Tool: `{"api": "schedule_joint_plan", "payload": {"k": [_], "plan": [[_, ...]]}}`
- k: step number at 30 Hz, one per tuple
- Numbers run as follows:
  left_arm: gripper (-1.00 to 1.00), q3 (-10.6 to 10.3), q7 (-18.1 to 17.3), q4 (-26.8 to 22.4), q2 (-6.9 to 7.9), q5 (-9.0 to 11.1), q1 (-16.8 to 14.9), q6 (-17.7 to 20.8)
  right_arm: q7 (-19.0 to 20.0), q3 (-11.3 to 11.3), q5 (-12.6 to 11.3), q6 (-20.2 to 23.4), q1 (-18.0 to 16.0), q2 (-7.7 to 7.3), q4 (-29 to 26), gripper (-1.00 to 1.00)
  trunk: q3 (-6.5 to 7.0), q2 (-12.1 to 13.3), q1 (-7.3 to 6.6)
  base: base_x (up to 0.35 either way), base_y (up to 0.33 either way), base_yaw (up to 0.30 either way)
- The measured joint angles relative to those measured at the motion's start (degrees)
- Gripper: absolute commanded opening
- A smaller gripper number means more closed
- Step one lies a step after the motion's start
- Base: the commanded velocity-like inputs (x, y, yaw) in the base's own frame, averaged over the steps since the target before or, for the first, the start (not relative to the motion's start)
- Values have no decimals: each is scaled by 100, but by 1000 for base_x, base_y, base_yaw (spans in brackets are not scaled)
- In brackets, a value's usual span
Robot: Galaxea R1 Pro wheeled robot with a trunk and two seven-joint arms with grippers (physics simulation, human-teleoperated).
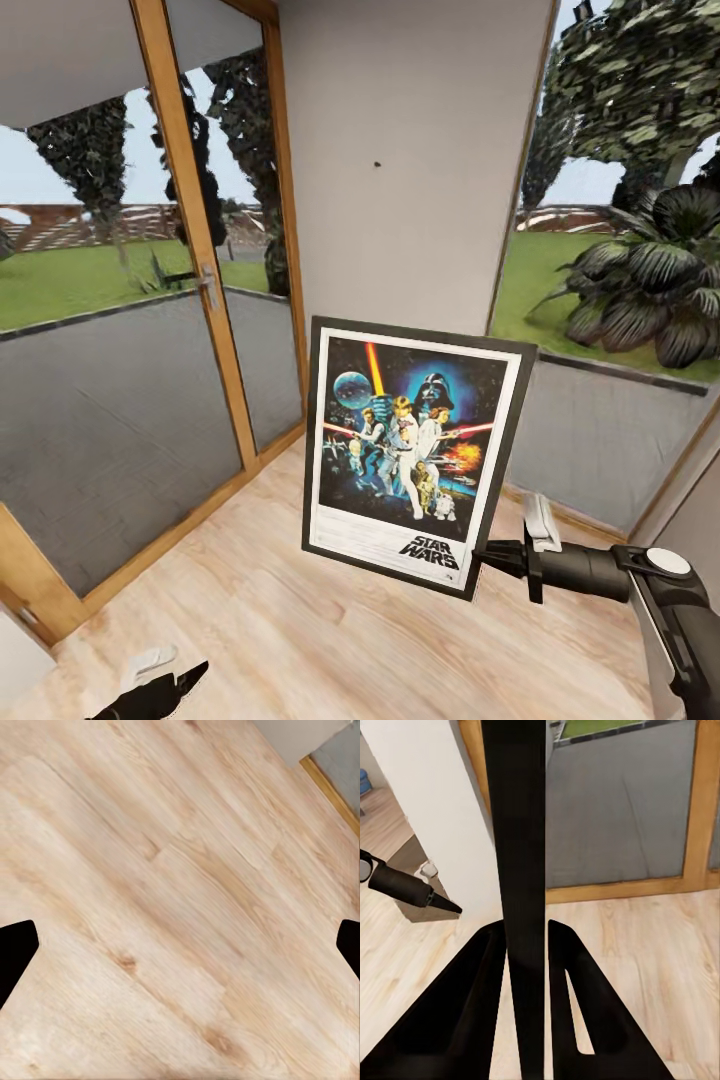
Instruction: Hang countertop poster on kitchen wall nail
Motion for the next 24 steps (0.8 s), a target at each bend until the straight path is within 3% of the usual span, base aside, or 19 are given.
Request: {"api": "schedule_joint_plan", "payload": {"k": [9, 24], "plan": [[100, 2, 0, 1, 0, 0, -1, 0, -2, -1, -1, 2, 1, 0, -1, -100, 0, 0, 0, 246, 277, -114], [100, -1, 0, 4, -1, -1, -2, 4, -1, 2, -1, 0, 2, 8, 8, -100, 0, 0, 0, 246, 278, -264]]}}
